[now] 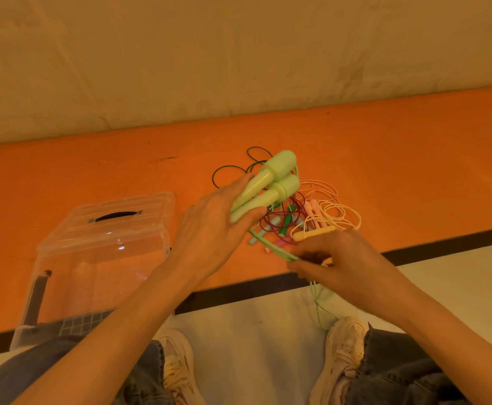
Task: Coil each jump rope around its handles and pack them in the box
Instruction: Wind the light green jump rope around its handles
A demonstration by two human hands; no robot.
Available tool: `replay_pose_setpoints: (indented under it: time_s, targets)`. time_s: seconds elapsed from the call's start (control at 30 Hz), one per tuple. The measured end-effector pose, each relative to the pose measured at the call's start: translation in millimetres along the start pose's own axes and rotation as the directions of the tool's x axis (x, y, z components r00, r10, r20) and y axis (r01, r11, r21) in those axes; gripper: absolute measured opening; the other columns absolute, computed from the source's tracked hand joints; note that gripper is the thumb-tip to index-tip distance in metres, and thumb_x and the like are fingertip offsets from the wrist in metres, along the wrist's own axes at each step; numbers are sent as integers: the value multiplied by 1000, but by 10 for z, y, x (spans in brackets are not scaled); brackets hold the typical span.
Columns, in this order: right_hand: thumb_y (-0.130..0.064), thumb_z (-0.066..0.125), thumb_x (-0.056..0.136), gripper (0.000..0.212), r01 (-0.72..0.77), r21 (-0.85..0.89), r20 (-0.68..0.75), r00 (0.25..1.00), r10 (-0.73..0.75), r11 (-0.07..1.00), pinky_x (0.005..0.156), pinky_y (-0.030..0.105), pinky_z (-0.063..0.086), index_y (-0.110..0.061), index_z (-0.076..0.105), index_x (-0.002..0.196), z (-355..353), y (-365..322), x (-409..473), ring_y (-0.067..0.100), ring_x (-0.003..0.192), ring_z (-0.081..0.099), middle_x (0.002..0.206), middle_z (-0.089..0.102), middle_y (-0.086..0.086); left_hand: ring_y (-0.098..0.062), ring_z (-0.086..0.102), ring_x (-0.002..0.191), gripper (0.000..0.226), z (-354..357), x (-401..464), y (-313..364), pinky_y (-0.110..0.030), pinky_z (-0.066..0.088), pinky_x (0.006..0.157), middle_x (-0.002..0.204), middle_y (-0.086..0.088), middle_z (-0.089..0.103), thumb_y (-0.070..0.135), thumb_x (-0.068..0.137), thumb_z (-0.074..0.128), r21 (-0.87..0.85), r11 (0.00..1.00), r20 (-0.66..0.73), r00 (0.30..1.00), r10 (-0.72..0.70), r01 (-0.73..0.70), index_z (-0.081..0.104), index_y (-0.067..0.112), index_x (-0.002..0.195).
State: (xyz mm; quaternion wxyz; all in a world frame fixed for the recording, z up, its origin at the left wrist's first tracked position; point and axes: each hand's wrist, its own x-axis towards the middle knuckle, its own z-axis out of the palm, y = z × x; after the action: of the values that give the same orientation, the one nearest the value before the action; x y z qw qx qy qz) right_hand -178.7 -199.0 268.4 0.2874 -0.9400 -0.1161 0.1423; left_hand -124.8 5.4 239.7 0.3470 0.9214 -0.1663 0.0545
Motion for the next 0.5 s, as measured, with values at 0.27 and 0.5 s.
replay_pose_setpoints:
  time_s: [0.27, 0.5]
  targets:
    - [-26, 61, 91, 11, -159, 568, -2, 981, 195, 807, 54, 25, 52, -18, 65, 97, 249, -135, 1, 15, 51, 61, 68, 69, 6, -9, 54, 86, 57, -151, 43, -80, -24, 36, 65, 108, 12, 57, 48, 92, 51, -20, 1000, -94, 995, -17, 15, 41, 25, 143]
    - [-31, 48, 98, 15, 142, -94, -56, 987, -147, 985, 70, 26, 48, -28, 63, 96, 370, -221, -146, 7, 77, 56, 84, 60, -15, -16, 56, 85, 52, -295, 112, -211, -31, 38, 65, 104, 6, 59, 47, 94, 52, -60, 992, -180, 977, -116, 106, 42, 26, 141]
